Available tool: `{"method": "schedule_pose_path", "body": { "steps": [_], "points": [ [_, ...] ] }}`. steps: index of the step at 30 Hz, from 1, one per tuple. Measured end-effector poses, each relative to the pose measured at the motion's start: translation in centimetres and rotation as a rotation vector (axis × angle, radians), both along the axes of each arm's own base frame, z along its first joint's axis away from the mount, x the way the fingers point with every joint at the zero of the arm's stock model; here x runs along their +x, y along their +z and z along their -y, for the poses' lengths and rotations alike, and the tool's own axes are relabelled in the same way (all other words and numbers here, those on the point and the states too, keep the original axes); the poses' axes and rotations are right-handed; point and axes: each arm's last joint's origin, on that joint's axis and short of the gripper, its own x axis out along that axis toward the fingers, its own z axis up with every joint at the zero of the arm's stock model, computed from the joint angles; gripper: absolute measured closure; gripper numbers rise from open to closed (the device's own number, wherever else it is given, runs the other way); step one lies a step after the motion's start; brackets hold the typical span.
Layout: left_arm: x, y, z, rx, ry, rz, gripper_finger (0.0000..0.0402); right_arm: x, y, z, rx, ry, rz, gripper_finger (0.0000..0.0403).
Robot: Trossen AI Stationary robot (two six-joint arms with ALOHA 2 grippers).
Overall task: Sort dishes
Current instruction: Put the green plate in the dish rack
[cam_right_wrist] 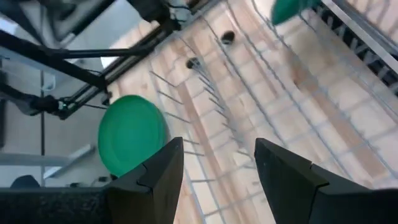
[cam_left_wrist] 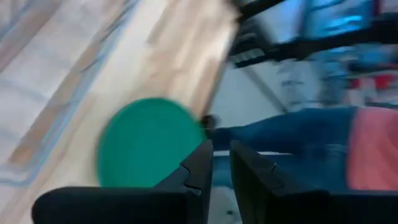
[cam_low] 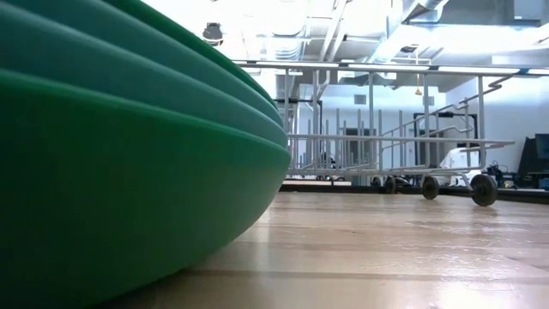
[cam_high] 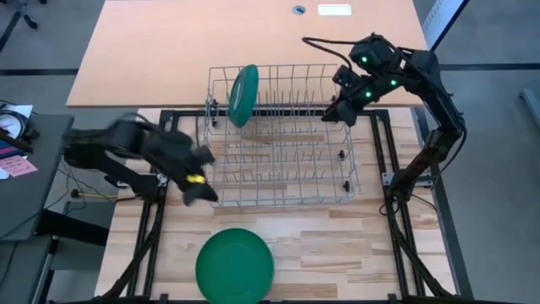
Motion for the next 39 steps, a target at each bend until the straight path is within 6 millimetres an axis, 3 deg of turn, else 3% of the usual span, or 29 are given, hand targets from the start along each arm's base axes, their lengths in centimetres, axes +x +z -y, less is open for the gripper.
{"method": "schedule_pose_path", "body": {
  "steps": [6, 9, 12, 18, 23, 28, 33, 39],
  "points": [
    [1.8, -4.4, 4.1, 0.016, 0.218, -0.428, 0.0353, -0.8, 0.6, -1.3, -0.015, 0.034, 0.021, 0.02],
    [1.9, -6.0, 6.7, 0.041, 0.217, -0.555, 0.0348, -1.1, 0.7, -1.2, -0.054, 0.027, 0.02, 0.02],
    [2.5, -7.3, 9.0, 0.054, 0.221, -0.61, 0.0323, -1.3, 0.7, -0.8, -0.096, 0.032, 0.019, 0.02],
    [4.4, -11.2, 11.7, 0.115, 0.27, -0.73, 0.0245, -1.5, 0.5, 0.6, -0.153, 0.018, 0.004, 0.02],
    [5.9, -14.9, 12.5, 0.103, 0.289, -0.932, 0.0208, -1.7, 0.5, 1.1, -0.185, 0.033, 0.005, 0.02],
    [6.9, -17.8, 12.8, 0.087, 0.304, -0.959, 0.0203, -2.3, 0.7, 1.3, -0.186, 0.036, 0.024, 0.02],
    [6.4, -19.3, 12.4, 0.128, 0.34, -1.009, 0.0203, -3.1, 1.1, 1.0, -0.183, 0.04, 0.051, 0.02],
    [5.9, -21.5, 12.0, 0.204, 0.226, -1.014, 0.0215, -3.6, 1.5, 0.5, -0.171, 0.028, 0.066, 0.02]
  ]
}}
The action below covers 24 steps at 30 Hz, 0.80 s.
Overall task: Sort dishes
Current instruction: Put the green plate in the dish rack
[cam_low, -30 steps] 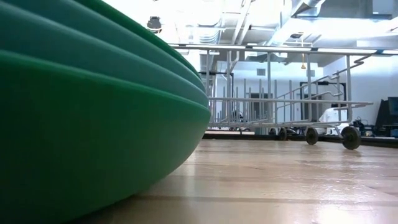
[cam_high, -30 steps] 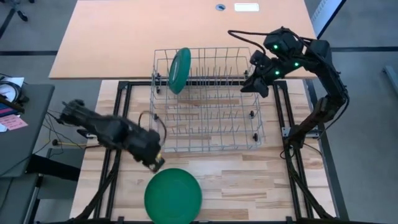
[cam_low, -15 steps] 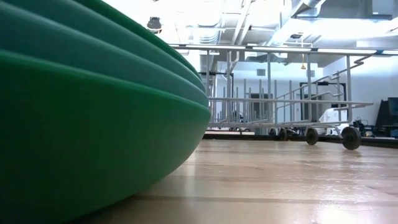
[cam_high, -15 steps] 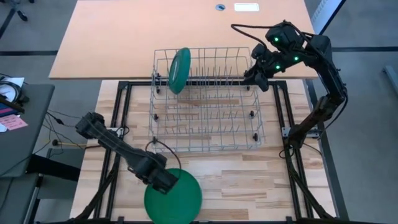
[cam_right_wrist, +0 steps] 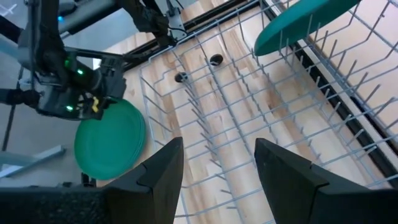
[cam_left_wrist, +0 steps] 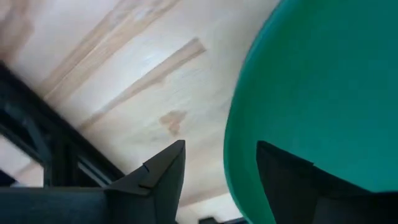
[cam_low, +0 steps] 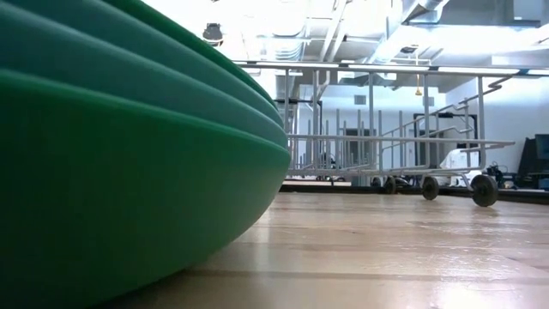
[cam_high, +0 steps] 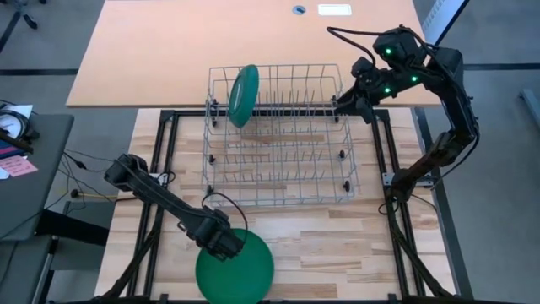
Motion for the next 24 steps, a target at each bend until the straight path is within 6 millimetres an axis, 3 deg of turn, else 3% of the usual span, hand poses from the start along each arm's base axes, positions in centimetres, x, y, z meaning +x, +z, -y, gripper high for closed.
{"method": "schedule_pose_path", "body": {
  "steps": [5, 11, 17, 20, 24],
  "points": [
    [-0.3, -1.6, -0.3, -0.022, -0.053, -0.023, 0.0239, 0.0, 0.1, -0.3, 0.006, 0.005, 0.003, 0.02],
    [-0.1, -2.2, -0.6, -0.049, -0.09, -0.009, 0.0274, 0.0, 0.1, -0.4, 0.026, -0.011, 0.004, 0.02],
    [0.4, -3.2, -1.1, -0.077, -0.118, 0.037, 0.035, 0.0, 0.1, -0.4, 0.03, -0.015, 0.005, 0.02],
    [0.5, -3.2, -1.5, -0.081, -0.113, 0.039, 0.0388, 0.0, 0.1, -0.3, 0.046, -0.028, 0.004, 0.02],
    [0.3, -2.1, -2.1, -0.058, -0.088, 0.031, 0.0391, 0.0, 0.1, -0.3, 0.056, -0.037, 0.004, 0.02]
  ]
}}
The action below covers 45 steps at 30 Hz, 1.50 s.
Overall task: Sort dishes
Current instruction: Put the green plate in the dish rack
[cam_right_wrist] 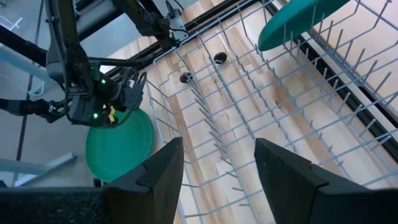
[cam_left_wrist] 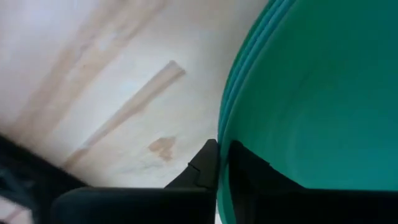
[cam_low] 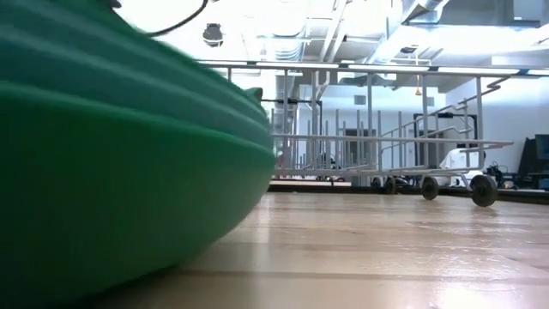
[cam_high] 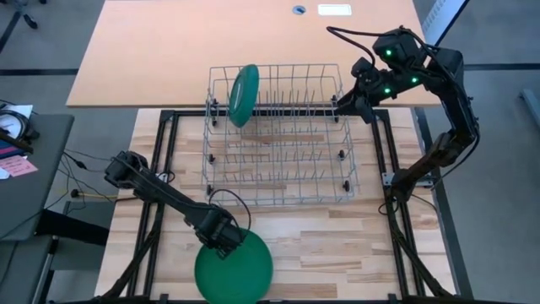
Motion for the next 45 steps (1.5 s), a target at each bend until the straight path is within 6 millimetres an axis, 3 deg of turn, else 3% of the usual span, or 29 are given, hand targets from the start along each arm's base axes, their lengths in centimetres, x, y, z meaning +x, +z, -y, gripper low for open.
{"method": "schedule_pose_path", "body": {
  "steps": [9, 14, 30, 37, 45],
  "points": [
    [-2.0, 4.8, -1.5, 0.104, 0.123, 0.079, 0.0401, 0.0, 0.0, 0.0, 0.009, -0.009, 0.001, 0.02],
    [-3.2, 6.0, -2.3, 0.155, 0.127, 0.079, 0.0401, 0.1, 0.1, 0.1, -0.001, -0.01, 0.015, 0.02],
    [-6.6, 10.7, -4.1, 0.04, 0.157, 0.265, 0.0401, 0.6, 0.3, -0.4, 0.018, -0.002, 0.032, 0.02],
    [-8.1, 13.7, -5.1, -0.073, 0.114, 0.507, 0.0401, 1.3, 0.5, -1.4, 0.028, 0.029, 0.067, 0.02],
    [-9.4, 18.5, -7.3, -0.012, 0.235, 1.051, 0.0401, 2.3, 1.2, -2.1, 0.063, 0.027, 0.149, 0.02]
  ]
}}
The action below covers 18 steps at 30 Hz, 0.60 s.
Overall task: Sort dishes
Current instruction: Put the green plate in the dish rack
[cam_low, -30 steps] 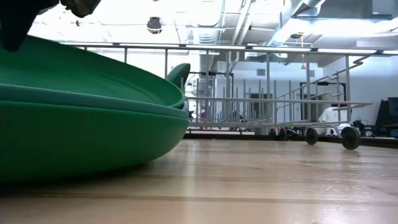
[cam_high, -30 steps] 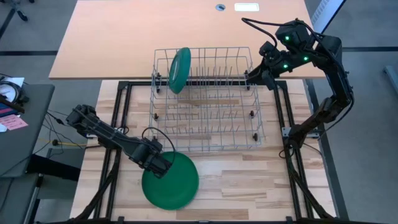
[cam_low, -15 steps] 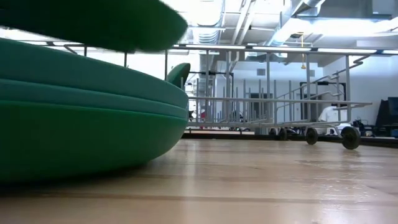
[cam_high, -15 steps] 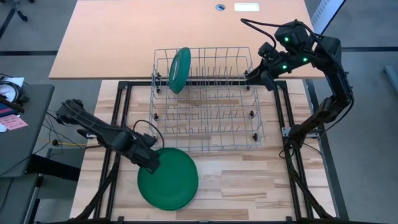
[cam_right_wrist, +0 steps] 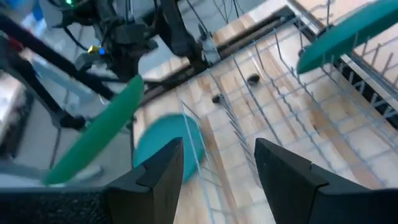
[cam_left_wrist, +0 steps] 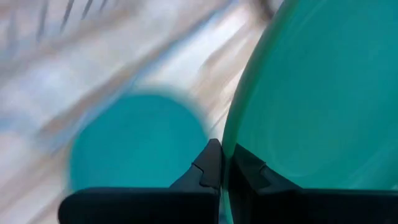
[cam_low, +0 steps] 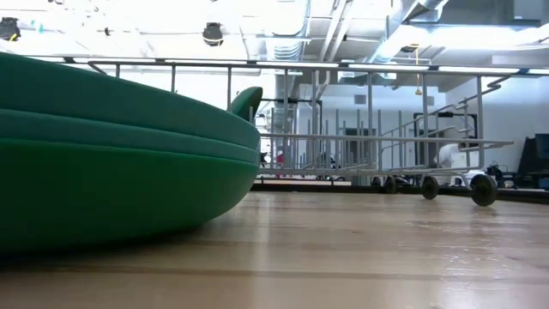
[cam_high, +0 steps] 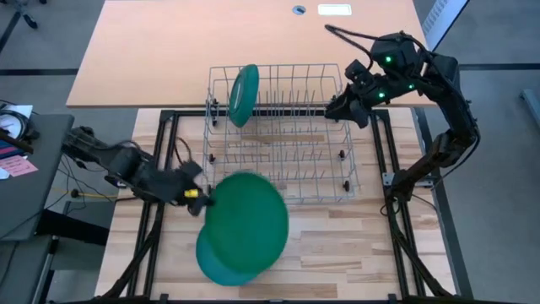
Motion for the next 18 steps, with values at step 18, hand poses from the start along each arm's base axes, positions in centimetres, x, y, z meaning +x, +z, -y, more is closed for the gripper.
{"method": "schedule_pose_path", "body": {
  "steps": [18],
  "points": [
    [-1.2, 3.9, -8.4, 0.329, 0.867, 0.352, 0.0401, 3.2, 5.2, -2.8, 0.028, -0.158, 0.543, 0.0138]
  ]
}}
